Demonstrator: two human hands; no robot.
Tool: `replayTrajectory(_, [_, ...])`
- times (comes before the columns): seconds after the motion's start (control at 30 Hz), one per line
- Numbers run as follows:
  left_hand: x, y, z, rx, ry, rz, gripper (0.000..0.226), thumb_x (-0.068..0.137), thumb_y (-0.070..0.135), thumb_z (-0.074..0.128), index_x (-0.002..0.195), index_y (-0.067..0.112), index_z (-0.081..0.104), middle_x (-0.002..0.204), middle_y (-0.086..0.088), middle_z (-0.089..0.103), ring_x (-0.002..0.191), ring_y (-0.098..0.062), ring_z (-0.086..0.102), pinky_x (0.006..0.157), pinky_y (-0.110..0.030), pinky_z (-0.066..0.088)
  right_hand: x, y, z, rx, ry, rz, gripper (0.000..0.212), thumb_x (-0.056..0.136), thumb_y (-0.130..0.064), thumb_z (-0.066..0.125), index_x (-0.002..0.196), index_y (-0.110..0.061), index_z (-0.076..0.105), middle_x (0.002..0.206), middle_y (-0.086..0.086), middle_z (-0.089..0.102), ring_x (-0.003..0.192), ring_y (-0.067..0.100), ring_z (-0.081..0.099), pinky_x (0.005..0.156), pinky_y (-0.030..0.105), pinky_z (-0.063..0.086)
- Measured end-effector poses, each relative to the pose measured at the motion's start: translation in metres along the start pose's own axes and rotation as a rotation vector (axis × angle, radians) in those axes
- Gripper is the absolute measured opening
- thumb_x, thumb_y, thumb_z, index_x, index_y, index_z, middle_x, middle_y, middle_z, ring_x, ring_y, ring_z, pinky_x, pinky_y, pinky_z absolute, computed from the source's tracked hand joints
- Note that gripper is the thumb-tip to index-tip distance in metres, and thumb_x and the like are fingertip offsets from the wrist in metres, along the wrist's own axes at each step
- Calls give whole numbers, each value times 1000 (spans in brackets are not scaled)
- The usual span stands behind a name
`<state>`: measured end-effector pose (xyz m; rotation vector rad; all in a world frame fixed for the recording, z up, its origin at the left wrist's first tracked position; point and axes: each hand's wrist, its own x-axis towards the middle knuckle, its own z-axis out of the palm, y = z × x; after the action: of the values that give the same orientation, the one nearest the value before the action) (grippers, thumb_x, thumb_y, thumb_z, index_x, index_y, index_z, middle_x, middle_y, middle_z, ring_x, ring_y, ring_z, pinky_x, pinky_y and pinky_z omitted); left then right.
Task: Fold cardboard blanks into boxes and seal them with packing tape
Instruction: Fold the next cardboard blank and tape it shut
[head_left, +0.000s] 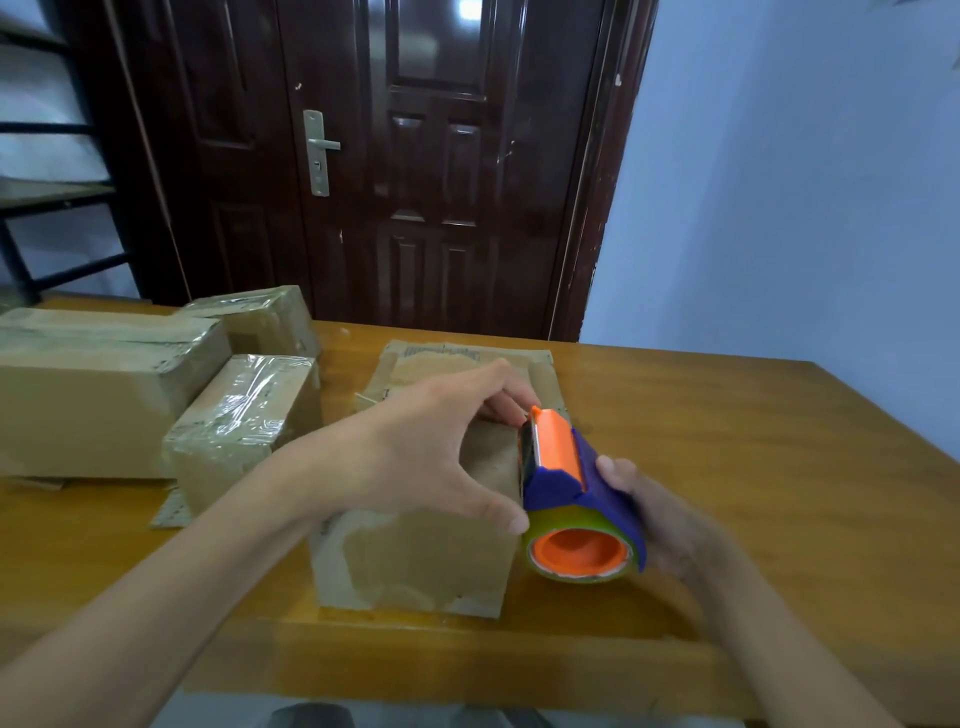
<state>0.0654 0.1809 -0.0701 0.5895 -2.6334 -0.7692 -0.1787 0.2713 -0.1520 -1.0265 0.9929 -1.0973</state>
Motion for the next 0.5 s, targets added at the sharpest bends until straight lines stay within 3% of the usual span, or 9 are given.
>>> replayTrajectory(0.2, [-12,-3,-11,121,-60,-44,84,59,63,92,132,52,53,126,37,58,119,11,53,92,-16,47,-4,7,6,-65,-14,-20,66,64,-70,89,109,-23,81,108,12,77,90,20,75,82,31,62])
replayTrajectory(0.33, [-32,-8,-20,-2,-142,-15,83,77,52,87,147,55,40,146,45,41,138,17,37,110,-20,38,-1,14,9,-40,-26,-21,69,66,-69,88,115,-21,78,115,17,73,94,25,72,86,36,59])
replayTrajectory(0.5, [-34,-11,-23,-15,-145,69,75,82,48,83,147,57,46,148,37,48,138,10,44,107,-12,40,-1,21,8,-40,-47,-47,70,62,-71,88,112,-23,80,111,14,76,93,23,74,85,36,60])
